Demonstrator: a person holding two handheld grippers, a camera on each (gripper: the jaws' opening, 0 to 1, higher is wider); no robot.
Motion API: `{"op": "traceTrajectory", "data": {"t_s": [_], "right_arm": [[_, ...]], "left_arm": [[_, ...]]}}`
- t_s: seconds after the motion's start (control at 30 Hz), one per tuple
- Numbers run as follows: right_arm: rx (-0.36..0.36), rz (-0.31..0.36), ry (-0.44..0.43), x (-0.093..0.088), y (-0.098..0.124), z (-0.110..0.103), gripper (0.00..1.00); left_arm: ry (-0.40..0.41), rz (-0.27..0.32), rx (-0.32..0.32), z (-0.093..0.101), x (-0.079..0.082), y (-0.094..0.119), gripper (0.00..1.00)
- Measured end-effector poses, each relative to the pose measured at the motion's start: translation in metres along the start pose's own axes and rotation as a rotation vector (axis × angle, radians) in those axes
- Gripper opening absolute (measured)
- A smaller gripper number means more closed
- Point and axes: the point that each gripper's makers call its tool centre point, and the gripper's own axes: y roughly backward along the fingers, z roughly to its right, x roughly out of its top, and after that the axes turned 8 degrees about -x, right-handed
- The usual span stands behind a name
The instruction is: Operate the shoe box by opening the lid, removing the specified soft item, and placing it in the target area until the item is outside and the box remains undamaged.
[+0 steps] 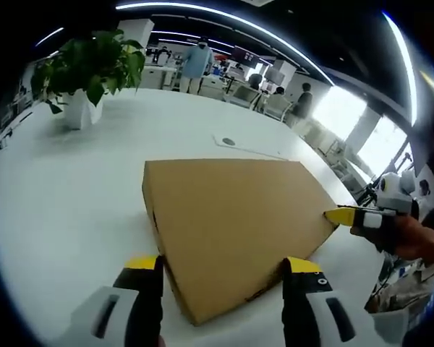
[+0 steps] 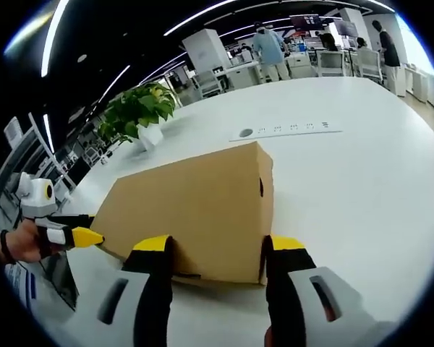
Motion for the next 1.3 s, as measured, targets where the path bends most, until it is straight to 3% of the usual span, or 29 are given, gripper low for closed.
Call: {"op": "traceTrajectory", "data": {"t_s": [0.6, 1.3], "right_arm": [[-0.009, -0.006, 0.002, -0.019, 0.014, -0.02, 0.46], [0.013, -0.01, 0.011, -0.055, 0.039, -0.056, 0.46]], "left_arm": [[-0.012, -0.002, -0.009, -0.003, -0.016, 0.02, 0.66], [-0.002, 0.015, 0.0, -0.005, -0.056, 0.068, 0.65]]}}
